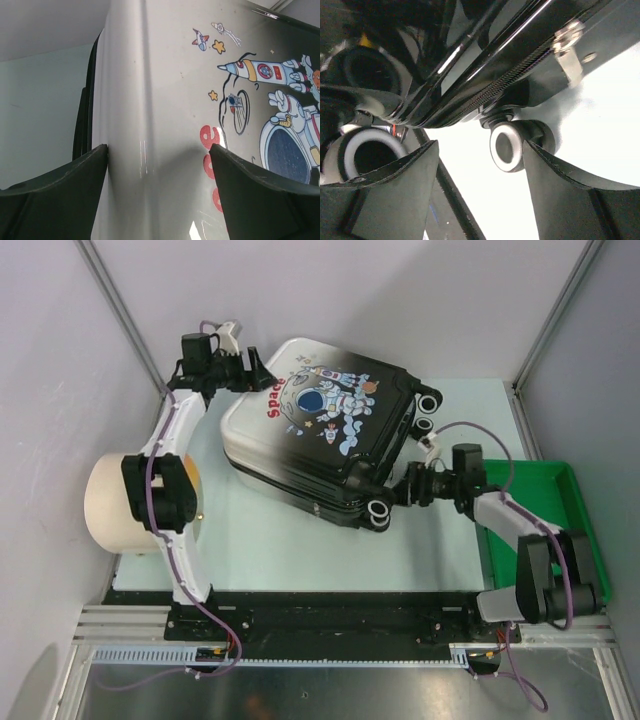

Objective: Open, take out, and arrange the luggage

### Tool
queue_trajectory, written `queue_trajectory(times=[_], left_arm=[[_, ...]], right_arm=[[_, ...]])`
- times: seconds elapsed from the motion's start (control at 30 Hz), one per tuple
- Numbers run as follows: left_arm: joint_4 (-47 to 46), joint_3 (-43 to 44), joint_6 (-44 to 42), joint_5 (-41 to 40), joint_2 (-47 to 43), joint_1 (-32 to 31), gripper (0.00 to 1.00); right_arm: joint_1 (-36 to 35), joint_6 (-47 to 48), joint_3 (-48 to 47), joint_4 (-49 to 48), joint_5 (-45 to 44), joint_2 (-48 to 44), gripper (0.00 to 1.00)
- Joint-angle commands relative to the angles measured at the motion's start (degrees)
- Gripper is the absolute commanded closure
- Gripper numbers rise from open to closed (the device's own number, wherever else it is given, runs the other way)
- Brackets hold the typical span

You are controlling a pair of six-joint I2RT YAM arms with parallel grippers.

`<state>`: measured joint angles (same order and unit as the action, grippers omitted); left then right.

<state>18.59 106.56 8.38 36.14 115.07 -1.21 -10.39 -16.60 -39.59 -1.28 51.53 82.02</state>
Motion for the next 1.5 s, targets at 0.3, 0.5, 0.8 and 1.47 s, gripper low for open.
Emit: queue_trajectory(times=[0.3, 0.5, 0.8, 1.47], left_arm=[[2.6, -30.2, 6.6, -3.8, -38.6, 4.1, 0.09], [2.7, -45.7, 13.1, -2.7, -45.8, 3.9, 0.08], [2.0, -38.2, 10.0, 0.4, -32.0, -0.3, 0.12], [2.1, -24.5, -1.6, -5.7, -38.7, -2.0, 0.10]], right_arm=[[4.9, 18.5, -1.7, 3.7, -0.6, -13.2, 0.25], [-0.4, 23.2, -3.6, 2.8, -0.7, -13.4, 0.25], [-13.6, 27.1, -6.2, -6.2, -5.2, -10.0, 0.24], [-14.1, 21.7, -9.6, 3.1, -19.4, -14.9, 0.23]])
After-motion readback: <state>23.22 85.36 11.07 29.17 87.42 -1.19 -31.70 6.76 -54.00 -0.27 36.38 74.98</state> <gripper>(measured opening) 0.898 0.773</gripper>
